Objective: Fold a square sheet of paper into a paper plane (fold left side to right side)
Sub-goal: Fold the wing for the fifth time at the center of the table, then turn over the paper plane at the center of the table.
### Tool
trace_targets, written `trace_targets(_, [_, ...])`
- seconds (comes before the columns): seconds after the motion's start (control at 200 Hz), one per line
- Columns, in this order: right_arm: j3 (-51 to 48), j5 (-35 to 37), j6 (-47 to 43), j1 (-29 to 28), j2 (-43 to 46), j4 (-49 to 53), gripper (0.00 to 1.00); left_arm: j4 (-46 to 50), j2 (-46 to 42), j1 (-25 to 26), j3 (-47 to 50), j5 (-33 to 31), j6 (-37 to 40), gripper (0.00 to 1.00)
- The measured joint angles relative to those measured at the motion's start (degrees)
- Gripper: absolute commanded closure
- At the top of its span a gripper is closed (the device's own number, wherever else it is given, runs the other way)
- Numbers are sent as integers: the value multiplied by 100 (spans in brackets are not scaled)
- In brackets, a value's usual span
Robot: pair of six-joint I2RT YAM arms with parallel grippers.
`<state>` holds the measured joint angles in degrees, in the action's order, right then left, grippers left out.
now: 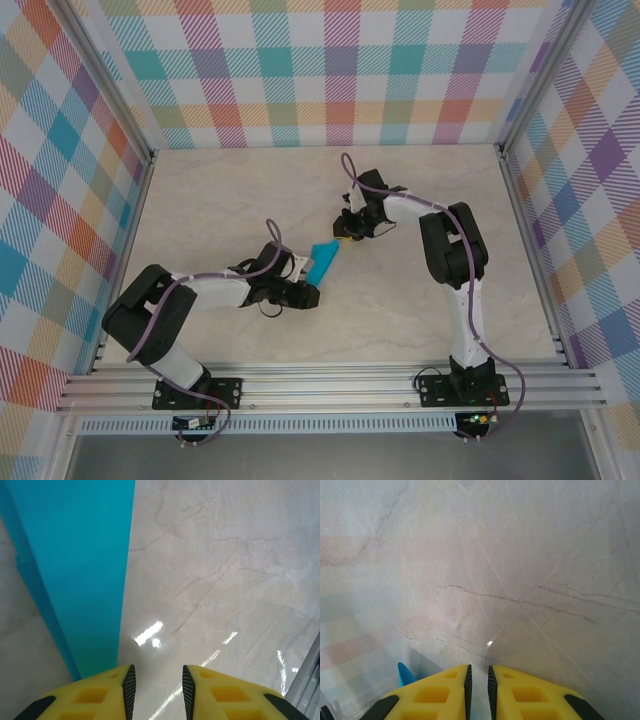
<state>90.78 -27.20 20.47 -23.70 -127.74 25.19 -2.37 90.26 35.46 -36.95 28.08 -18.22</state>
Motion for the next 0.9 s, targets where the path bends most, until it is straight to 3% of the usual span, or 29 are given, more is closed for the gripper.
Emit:
trace_targets(0.26, [74, 74, -17, 7, 24, 63, 67, 553, -802, 0, 111, -20, -4, 59])
trace_targets(0.405, [68, 367, -33, 70, 267, 195, 51, 839, -1440, -7, 168, -310, -31, 42])
trace_targets(0.6, [-271, 778, 116, 177, 1335, 623, 34, 1246, -2328, -76, 85, -1534, -155, 30])
trace_targets(0.76, [-1097, 490, 638, 114, 2260, 577, 31, 1436, -2562, -103, -52, -2839, -393, 27])
trace_targets(0.9, [-1779, 120, 1270, -315, 2288, 404, 30, 1521, -2583, -129, -118, -3600, -505, 26])
